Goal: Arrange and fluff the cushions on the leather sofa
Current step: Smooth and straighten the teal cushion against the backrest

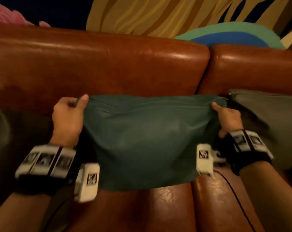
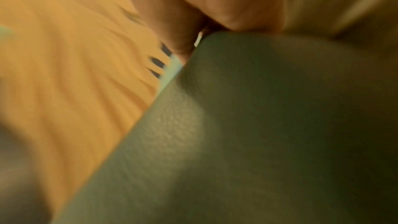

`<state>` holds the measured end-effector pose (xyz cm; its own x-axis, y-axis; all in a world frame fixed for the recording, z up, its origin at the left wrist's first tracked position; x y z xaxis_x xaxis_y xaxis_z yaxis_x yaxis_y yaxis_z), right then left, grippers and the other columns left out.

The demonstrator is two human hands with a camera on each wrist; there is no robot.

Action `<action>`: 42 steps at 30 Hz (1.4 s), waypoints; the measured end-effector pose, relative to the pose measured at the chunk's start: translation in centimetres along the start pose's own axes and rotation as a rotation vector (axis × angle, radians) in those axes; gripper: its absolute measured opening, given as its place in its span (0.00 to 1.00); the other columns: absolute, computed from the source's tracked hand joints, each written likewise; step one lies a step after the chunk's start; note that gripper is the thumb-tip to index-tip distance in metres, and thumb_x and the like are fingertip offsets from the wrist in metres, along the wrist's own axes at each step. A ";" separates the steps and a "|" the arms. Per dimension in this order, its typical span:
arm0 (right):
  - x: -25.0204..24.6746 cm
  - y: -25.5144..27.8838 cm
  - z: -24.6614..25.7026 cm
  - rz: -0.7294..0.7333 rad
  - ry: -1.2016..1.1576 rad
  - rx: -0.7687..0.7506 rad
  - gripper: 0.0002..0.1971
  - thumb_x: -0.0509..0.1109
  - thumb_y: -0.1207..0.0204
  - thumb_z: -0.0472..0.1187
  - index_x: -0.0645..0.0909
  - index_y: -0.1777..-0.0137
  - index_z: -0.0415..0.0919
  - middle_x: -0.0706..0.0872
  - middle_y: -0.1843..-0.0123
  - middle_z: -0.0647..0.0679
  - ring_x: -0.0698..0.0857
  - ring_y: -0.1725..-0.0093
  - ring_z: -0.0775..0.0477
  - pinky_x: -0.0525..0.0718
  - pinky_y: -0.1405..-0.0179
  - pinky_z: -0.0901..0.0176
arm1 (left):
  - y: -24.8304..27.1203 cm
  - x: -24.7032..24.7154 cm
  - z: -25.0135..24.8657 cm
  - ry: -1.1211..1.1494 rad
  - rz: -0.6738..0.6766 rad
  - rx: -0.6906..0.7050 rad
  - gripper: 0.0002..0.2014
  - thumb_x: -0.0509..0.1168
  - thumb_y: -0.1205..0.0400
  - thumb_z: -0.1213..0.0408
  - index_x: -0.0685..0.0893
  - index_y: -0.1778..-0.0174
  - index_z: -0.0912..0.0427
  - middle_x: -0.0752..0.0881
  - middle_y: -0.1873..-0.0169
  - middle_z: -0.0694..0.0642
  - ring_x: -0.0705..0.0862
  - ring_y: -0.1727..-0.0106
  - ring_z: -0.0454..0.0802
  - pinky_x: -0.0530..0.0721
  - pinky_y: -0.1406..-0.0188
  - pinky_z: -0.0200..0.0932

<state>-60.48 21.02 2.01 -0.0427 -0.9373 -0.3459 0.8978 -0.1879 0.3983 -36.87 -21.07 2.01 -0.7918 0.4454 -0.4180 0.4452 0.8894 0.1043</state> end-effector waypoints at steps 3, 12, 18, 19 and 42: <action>-2.4 2.7 -1.1 0.085 -0.193 -0.069 0.16 0.73 0.21 0.42 0.86 0.36 0.35 0.90 0.40 0.40 0.90 0.41 0.41 0.85 0.38 0.48 | 2.4 -2.0 1.5 0.200 -0.001 0.011 0.09 0.70 0.20 0.52 0.78 0.62 0.49 0.83 0.66 0.53 0.82 0.68 0.45 0.80 0.71 0.42; -0.5 5.2 5.4 -0.303 0.542 -0.477 0.25 0.73 0.24 0.42 0.76 0.27 0.39 0.79 0.28 0.39 0.77 0.28 0.36 0.72 0.29 0.42 | 2.9 0.9 -2.9 -0.078 0.062 0.149 0.13 0.68 0.19 0.54 0.75 0.45 0.55 0.81 0.58 0.52 0.82 0.50 0.57 0.79 0.44 0.53; 19.1 24.1 4.4 0.568 0.845 -1.113 0.25 0.50 0.12 0.50 0.64 0.15 0.48 0.68 0.16 0.54 0.62 0.15 0.48 0.50 0.15 0.36 | 7.6 0.0 -4.2 -0.034 0.145 0.288 0.06 0.65 0.22 0.47 0.73 0.58 0.36 0.82 0.67 0.51 0.79 0.66 0.47 0.81 0.57 0.52; 20.2 23.7 2.4 0.662 0.881 -1.002 0.27 0.47 0.11 0.52 0.56 0.13 0.51 0.60 0.12 0.56 0.55 0.13 0.49 0.44 0.15 0.41 | 7.8 -0.4 -4.0 -0.025 0.125 0.273 0.07 0.67 0.20 0.50 0.74 0.57 0.40 0.82 0.66 0.49 0.80 0.64 0.46 0.81 0.55 0.53; -4.5 0.0 6.0 0.076 0.186 -0.366 0.21 0.87 0.38 0.46 0.76 0.54 0.48 0.84 0.55 0.49 0.83 0.51 0.48 0.81 0.49 0.52 | 4.9 -5.4 -3.5 -0.146 -0.079 0.105 0.23 0.63 0.17 0.45 0.84 0.41 0.64 0.87 0.49 0.61 0.85 0.47 0.56 0.83 0.41 0.57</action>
<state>-62.92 23.45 8.65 0.0793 -0.8692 -0.4881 0.9933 0.0276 0.1122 -31.85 -18.71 7.95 -0.7602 0.3479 -0.5487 0.4314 0.9018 -0.0260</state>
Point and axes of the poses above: each hand's wrist, its own y-axis away from the middle knuckle, its own x-axis out of the palm, z = x × y, the point moved 8 cm from there along -y, towards the middle knuckle
